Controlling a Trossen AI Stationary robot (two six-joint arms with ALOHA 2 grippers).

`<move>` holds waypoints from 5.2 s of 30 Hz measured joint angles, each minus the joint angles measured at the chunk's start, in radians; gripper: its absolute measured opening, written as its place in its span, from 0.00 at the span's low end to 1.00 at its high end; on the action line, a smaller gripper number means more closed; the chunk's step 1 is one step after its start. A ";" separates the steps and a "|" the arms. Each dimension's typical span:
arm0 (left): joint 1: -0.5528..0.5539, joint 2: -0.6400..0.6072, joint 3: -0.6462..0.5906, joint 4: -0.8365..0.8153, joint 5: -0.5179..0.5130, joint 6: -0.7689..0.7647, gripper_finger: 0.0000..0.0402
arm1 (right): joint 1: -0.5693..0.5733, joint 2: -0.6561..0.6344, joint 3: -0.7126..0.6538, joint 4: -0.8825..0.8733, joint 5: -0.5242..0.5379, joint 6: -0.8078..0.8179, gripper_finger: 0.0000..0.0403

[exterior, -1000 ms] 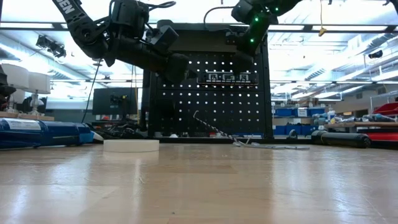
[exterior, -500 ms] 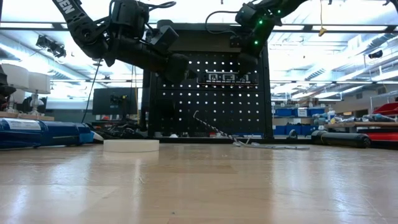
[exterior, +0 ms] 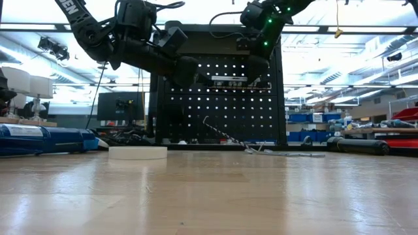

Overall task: Hang tools onto peg board
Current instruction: Unhang the spirit level from the peg board, then unhang the utility knife from the peg board

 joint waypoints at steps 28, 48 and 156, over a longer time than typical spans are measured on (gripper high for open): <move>0.000 0.000 0.000 -0.001 -0.001 0.013 0.53 | 0.046 0.067 0.004 0.247 0.057 -0.271 0.63; 0.000 0.000 0.001 0.000 -0.002 0.021 0.53 | 0.022 0.080 0.003 0.235 0.062 -0.281 0.42; 0.006 -0.001 0.000 0.051 0.060 -0.062 0.53 | 0.023 -0.026 -0.278 0.652 0.224 0.706 0.72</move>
